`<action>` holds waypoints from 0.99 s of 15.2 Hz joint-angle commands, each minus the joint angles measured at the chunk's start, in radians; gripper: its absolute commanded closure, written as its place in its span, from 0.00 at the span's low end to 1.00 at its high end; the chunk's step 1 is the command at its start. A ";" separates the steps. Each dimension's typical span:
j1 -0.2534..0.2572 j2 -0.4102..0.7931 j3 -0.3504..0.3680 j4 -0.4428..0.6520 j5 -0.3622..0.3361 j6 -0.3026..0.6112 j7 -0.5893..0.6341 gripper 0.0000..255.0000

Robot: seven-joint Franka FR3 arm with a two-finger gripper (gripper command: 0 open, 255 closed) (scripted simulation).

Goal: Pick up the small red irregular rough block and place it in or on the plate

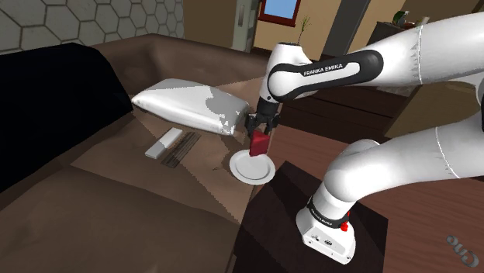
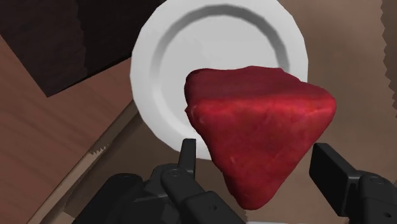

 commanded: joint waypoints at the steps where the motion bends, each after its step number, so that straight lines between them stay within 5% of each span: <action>1: 0.001 0.012 0.000 -0.018 0.002 0.031 -0.004 1.00; 15: 0.014 0.165 -0.001 -0.118 0.027 0.283 -0.029 1.00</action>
